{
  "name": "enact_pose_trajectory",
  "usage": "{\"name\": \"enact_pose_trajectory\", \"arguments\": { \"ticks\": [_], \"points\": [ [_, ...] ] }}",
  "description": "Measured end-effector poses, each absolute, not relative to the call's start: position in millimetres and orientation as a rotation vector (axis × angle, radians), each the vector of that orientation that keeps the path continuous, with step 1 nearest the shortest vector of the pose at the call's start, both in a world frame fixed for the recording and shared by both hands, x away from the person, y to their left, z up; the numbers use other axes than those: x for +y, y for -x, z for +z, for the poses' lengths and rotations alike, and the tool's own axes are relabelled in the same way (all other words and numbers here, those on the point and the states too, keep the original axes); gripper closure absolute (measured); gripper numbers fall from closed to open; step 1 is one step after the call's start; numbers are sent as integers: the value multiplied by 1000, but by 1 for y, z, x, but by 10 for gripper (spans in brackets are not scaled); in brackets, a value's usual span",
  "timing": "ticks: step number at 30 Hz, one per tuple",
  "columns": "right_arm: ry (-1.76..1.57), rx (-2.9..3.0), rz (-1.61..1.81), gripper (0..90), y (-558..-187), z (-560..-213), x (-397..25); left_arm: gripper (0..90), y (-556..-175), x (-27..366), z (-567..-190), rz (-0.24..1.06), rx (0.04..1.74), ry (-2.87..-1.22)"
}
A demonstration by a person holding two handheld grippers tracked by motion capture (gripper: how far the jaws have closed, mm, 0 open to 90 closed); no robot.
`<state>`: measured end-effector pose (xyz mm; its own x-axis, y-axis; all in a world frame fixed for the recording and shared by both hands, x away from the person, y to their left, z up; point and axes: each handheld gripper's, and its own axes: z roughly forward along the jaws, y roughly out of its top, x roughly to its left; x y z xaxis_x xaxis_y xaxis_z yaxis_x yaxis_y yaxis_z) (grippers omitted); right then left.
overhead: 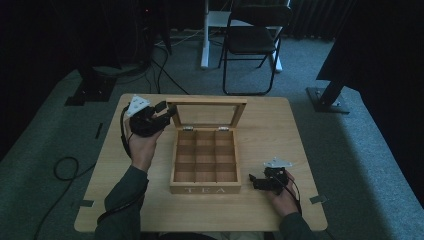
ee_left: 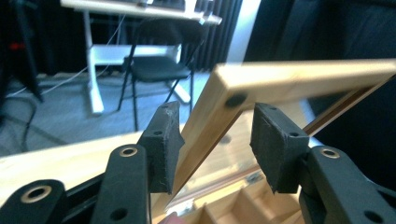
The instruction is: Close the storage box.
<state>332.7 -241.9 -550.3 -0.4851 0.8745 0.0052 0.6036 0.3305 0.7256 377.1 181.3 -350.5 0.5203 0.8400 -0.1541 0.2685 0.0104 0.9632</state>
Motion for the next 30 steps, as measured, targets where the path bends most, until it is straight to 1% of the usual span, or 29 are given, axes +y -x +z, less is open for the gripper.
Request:
{"name": "enact_pose_trajectory", "arguments": {
  "ticks": [4,8,30],
  "points": [
    [-1306,2213,955,134,-333,-550,-242,517,-375,183,-349,600,985,-1559],
    [-1306,2213,955,134,-333,-550,-242,522,-375,181,-358,602,994,-1587],
    [-1310,2212,954,134,-332,-550,-242,509,-351,180,-365,598,1007,-1609]
  ]
}}
